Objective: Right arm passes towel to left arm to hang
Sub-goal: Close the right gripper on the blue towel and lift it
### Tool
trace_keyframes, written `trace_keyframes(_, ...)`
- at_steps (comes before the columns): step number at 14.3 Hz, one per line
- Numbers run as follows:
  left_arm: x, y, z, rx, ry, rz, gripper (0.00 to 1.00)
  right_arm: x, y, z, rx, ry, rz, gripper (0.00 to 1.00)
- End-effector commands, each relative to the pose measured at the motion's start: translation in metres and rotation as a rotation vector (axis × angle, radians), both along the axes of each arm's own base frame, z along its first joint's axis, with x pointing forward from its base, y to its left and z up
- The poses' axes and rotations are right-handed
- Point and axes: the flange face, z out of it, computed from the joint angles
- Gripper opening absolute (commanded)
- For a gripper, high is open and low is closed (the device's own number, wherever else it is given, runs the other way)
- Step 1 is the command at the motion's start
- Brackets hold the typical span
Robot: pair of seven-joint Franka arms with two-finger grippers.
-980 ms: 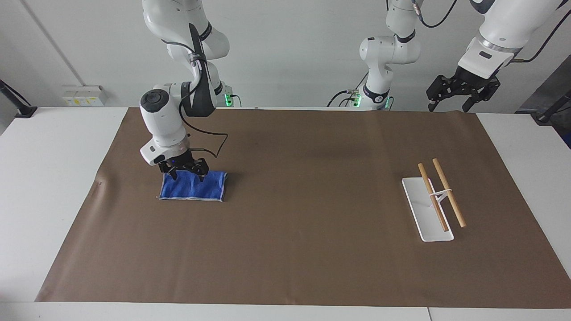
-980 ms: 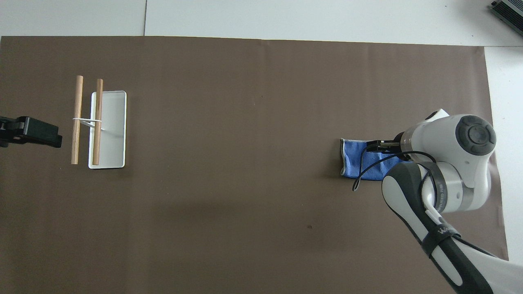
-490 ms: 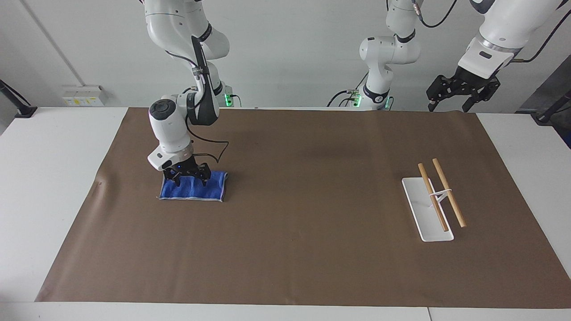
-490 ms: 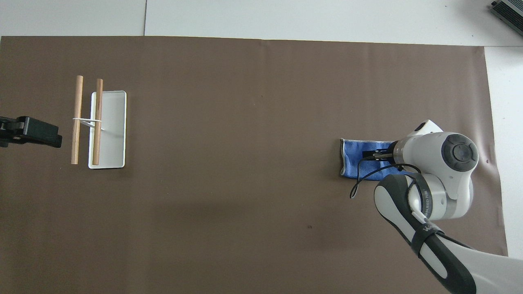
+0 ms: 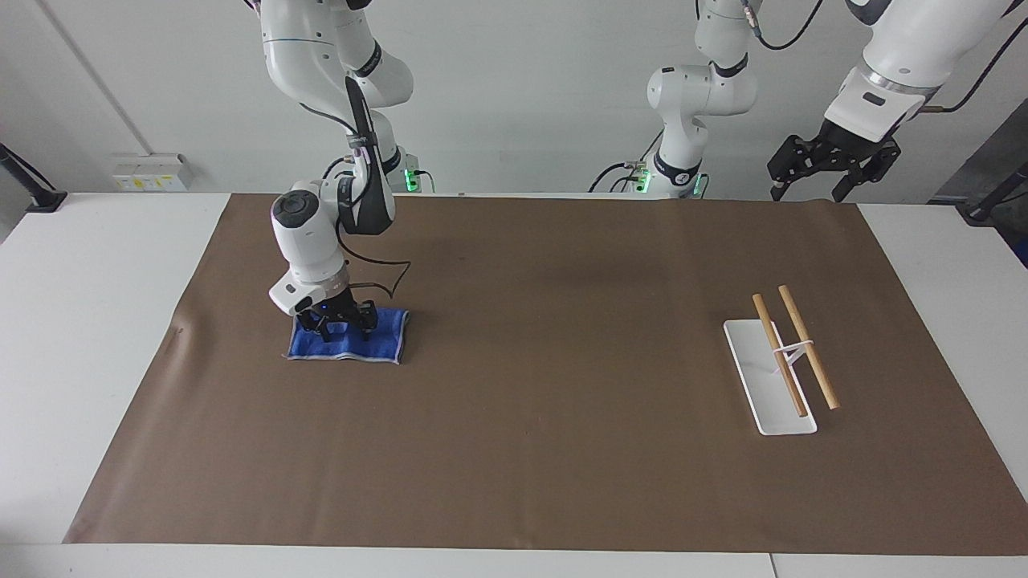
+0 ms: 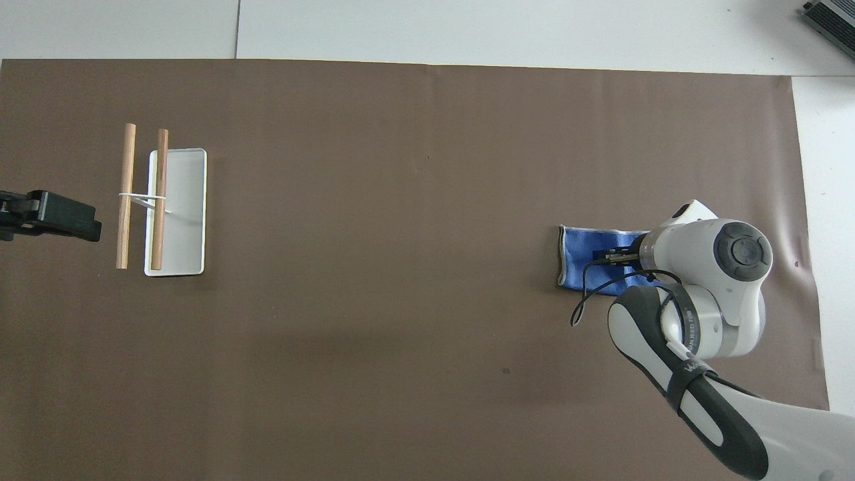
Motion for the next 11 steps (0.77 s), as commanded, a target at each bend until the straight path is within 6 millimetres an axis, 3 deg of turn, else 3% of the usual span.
trace_keyframes(1,-0.009,0.003,0.002,0.015,0.006,-0.001,1.00,-0.003,0.001,-0.003,0.030,-0.001,-0.007,0.00)
trace_keyframes(4,-0.009,0.004,0.002,0.015,0.006,0.000,1.00,0.002,0.009,0.013,0.054,0.017,-0.018,0.00)
trace_keyframes(11,-0.009,0.004,0.002,0.015,0.006,0.000,1.00,0.034,0.041,0.120,0.155,0.037,-0.008,0.00)
